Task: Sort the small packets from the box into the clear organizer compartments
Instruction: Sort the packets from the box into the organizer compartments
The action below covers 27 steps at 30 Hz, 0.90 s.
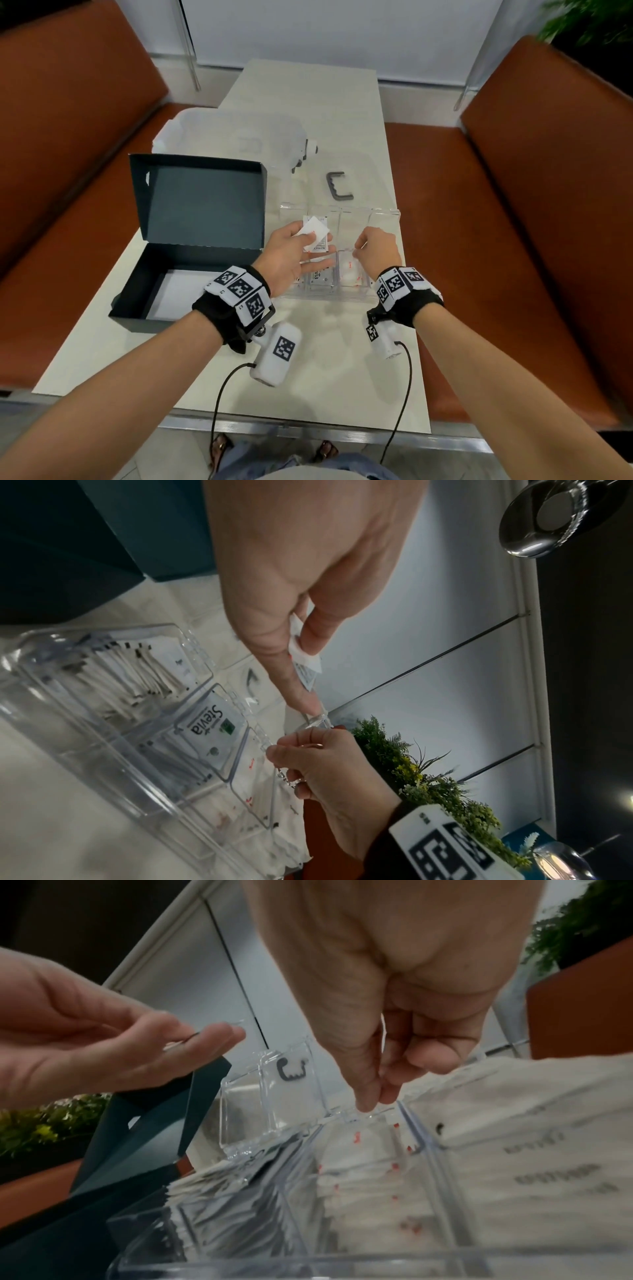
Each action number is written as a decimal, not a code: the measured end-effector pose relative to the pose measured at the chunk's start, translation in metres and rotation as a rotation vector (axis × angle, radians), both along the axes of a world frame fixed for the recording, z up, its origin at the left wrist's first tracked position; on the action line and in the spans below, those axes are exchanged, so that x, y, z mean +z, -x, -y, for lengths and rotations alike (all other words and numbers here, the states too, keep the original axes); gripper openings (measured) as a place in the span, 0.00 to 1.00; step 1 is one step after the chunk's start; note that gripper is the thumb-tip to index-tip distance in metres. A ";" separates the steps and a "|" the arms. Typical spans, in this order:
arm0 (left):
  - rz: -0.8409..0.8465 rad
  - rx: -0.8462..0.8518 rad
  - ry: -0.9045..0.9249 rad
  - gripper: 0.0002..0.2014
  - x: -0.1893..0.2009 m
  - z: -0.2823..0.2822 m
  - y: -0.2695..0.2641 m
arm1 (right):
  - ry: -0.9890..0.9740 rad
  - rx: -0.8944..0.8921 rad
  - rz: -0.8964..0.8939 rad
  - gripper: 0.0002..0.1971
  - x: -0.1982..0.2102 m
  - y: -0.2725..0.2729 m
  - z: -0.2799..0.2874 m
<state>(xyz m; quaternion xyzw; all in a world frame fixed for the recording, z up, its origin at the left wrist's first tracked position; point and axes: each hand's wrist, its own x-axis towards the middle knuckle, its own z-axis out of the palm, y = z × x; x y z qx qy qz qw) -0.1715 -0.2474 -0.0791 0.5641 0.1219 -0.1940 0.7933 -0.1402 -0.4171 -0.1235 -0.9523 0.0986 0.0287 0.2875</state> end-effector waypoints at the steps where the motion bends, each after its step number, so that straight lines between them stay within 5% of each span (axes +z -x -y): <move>1: -0.001 -0.003 0.001 0.14 0.000 0.000 0.000 | 0.013 0.012 0.007 0.05 0.001 0.000 0.000; 9: 0.038 -0.025 -0.019 0.14 -0.003 0.007 0.002 | -0.321 0.044 0.238 0.07 0.036 0.019 -0.001; 27: 0.088 -0.079 -0.097 0.11 -0.004 0.022 0.010 | -0.796 -0.120 0.100 0.04 0.042 0.043 0.005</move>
